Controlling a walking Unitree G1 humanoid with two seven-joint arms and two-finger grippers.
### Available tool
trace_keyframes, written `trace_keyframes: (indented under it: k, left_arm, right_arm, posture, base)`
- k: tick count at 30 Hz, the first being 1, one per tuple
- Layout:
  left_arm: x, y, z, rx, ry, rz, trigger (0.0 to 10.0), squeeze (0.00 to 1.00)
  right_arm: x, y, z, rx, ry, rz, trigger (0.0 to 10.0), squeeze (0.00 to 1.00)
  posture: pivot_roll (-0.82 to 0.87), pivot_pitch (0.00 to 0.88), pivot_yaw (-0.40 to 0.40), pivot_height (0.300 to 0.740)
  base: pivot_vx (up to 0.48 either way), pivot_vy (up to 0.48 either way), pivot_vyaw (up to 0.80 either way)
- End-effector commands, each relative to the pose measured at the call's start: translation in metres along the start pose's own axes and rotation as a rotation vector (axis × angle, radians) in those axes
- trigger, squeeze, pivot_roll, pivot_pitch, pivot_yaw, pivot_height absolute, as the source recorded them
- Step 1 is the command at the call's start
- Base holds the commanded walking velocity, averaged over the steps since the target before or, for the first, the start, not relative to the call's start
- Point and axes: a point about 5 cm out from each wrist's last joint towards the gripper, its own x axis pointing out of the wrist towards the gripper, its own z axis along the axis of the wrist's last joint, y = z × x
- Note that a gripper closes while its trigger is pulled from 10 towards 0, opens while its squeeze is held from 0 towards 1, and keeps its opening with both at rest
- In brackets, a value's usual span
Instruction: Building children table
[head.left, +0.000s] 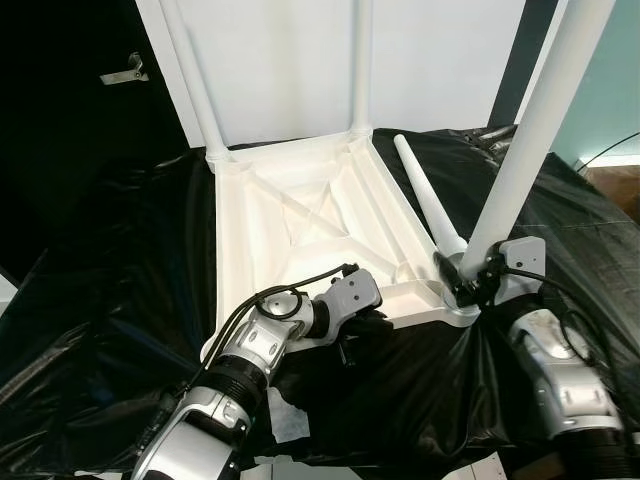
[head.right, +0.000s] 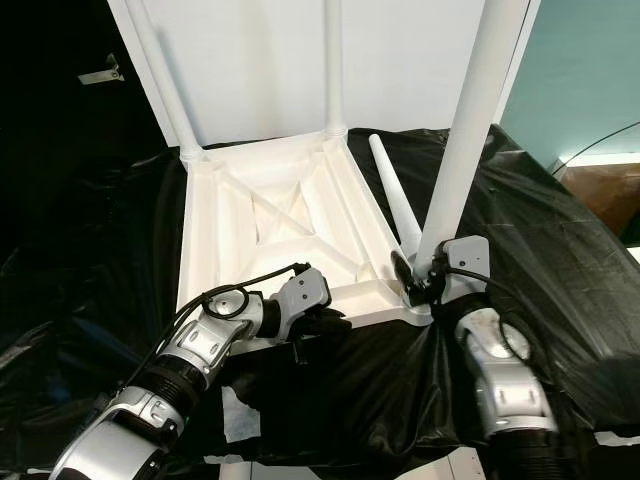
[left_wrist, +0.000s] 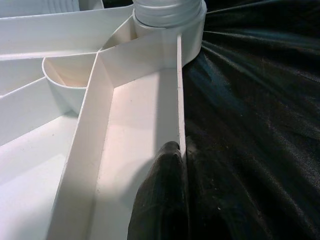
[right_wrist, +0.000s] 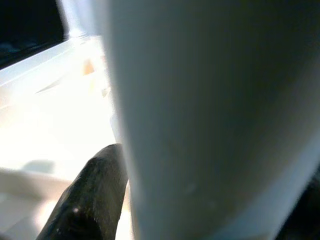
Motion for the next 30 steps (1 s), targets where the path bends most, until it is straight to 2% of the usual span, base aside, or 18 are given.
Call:
trace_keyframes:
  k: [1,6,7,13,17,21,24,26,27,30]
  left_arm:
    - [0.008,-0.034,-0.059,-0.202,0.165,-0.081,10.0,0.0]
    - [0.008,-0.033,-0.06,-0.202,0.166,-0.077,10.0,0.0]
    - [0.007,-0.033,-0.06,-0.204,0.167,-0.075,10.0,0.0]
    - [0.007,-0.033,-0.061,-0.207,0.167,-0.073,10.0,0.0]
    - [0.007,-0.034,-0.061,-0.207,0.165,-0.073,10.0,0.0]
    - [0.007,-0.034,-0.061,-0.208,0.164,-0.074,10.0,0.0]
    - [0.007,-0.034,-0.061,-0.209,0.165,-0.075,10.0,0.0]
    - [0.006,-0.035,-0.063,-0.209,0.17,-0.075,10.0,0.0]
    - [0.006,-0.035,-0.063,-0.209,0.17,-0.075,10.0,0.0]
    - [0.006,-0.034,-0.063,-0.207,0.171,-0.076,10.0,0.0]
  right_arm:
    - [0.002,0.005,-0.003,0.023,0.023,0.057,10.0,0.0]
    - [-0.002,0.007,-0.009,-0.004,0.079,0.164,10.0,0.0]
    - [-0.003,0.01,-0.011,-0.007,0.097,0.215,0.0,0.0]
    - [-0.003,0.014,-0.014,0.0,0.125,0.262,0.0,0.0]
    - [0.0,0.034,-0.026,0.024,0.171,0.276,0.0,0.0]
    - [0.0,0.041,-0.03,0.034,0.177,0.266,0.0,0.0]
    - [0.002,0.047,-0.033,0.074,0.178,0.216,0.0,0.0]
    - [0.004,0.048,-0.034,0.147,0.161,0.104,0.0,0.0]
    - [0.004,0.048,-0.034,0.147,0.161,0.104,0.0,0.0]
    - [0.006,0.044,-0.035,0.189,0.126,-0.122,0.0,0.0]
  posture:
    - [-0.13,0.014,0.007,0.74]
    - [-0.12,0.012,0.007,0.74]
    - [-0.12,0.012,0.007,0.74]
    - [-0.11,0.013,0.005,0.74]
    - [-0.11,0.016,0.004,0.74]
    - [-0.11,0.018,0.005,0.74]
    - [-0.11,0.019,0.007,0.74]
    - [-0.11,0.019,0.01,0.74]
    - [-0.11,0.019,0.01,0.74]
    - [-0.11,0.018,0.01,0.74]
  base:
    - [0.0,0.0,0.0]
    - [0.0,0.0,0.0]
    - [0.0,0.0,0.0]
    - [0.0,0.0,0.0]
    - [0.0,0.0,0.0]
    - [0.0,0.0,0.0]
    - [0.0,0.0,0.0]
    - [0.0,0.0,0.0]
    - [0.0,0.0,0.0]
    - [0.0,0.0,0.0]
